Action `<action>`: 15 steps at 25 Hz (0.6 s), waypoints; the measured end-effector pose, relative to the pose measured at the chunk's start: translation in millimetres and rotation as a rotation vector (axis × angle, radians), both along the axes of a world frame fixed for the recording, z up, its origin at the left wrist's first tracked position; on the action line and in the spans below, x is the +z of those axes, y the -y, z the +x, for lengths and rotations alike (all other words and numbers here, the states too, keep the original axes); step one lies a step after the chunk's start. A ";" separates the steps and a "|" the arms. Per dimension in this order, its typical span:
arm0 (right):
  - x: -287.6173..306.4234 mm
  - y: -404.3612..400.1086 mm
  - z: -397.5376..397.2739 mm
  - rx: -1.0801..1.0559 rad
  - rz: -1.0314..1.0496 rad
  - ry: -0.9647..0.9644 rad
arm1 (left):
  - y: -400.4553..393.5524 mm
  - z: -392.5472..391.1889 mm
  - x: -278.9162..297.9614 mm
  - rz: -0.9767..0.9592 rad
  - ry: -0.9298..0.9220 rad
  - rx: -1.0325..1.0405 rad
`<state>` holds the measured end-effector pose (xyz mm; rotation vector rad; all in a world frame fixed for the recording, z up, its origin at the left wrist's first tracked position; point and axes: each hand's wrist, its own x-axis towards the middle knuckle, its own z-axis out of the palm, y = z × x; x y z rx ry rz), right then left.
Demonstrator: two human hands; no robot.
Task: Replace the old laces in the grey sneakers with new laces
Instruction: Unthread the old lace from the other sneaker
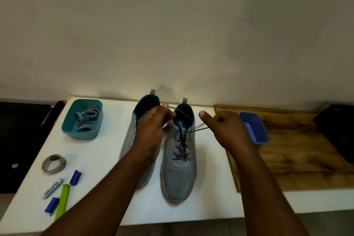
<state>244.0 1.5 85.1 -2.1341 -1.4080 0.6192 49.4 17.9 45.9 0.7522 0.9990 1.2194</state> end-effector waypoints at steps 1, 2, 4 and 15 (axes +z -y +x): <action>-6.1 0.7 10.0 -0.028 -0.029 0.174 | -4.2 -5.8 4.3 -0.046 0.156 0.081; -11.9 2.0 18.7 -0.068 -0.039 0.310 | -6.7 -9.7 7.6 -0.075 0.211 0.180; -23.7 4.0 26.3 -0.112 -0.046 0.474 | -7.9 -13.9 5.2 -0.066 -0.064 0.329; -59.3 -0.8 -39.1 0.297 0.056 0.292 | 25.0 7.4 -27.1 0.418 -1.274 0.444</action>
